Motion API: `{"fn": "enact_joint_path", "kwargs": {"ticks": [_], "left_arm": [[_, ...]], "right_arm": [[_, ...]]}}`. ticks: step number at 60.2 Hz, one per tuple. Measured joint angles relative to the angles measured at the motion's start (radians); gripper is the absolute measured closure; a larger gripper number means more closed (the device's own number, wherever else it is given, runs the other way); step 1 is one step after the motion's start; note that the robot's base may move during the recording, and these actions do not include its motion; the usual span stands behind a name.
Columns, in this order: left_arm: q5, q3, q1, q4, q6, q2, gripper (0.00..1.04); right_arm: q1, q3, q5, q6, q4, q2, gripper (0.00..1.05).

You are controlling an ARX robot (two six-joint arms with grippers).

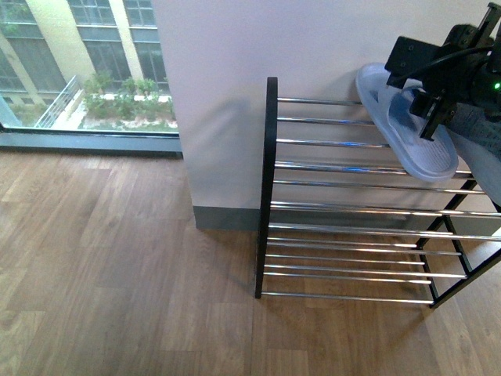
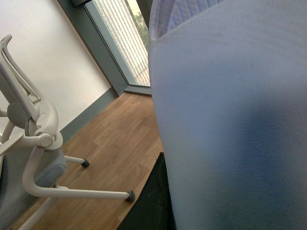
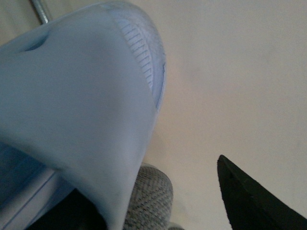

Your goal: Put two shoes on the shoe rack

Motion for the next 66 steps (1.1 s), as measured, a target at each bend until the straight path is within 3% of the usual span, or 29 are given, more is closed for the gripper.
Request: {"fn": "enact_joint_path", "kwargs": {"ticks": [9, 15, 21, 37, 48, 66], "left_arm": [[0.000, 0.000, 0.000, 0.000, 0.000, 0.000, 1.03], [0.000, 0.000, 0.000, 0.000, 0.000, 0.000, 1.03], [0.000, 0.000, 0.000, 0.000, 0.000, 0.000, 1.03], [0.000, 0.000, 0.000, 0.000, 0.000, 0.000, 1.03], [0.000, 0.000, 0.000, 0.000, 0.000, 0.000, 1.03], [0.000, 0.000, 0.000, 0.000, 0.000, 0.000, 1.03]], "right_arm": [[0.000, -0.023, 0.011, 0.066, -0.092, -0.081, 0.24], [-0.001, -0.021, 0.011, 0.165, -0.261, -0.147, 0.08], [-0.009, 0.005, -0.012, 0.251, -0.463, -0.187, 0.09], [-0.042, 0.051, -0.011, 0.408, -0.624, -0.186, 0.09], [-0.040, 0.051, 0.014, 0.449, -0.582, -0.185, 0.09], [-0.031, 0.054, 0.003, 0.543, -0.639, -0.177, 0.09]]}}
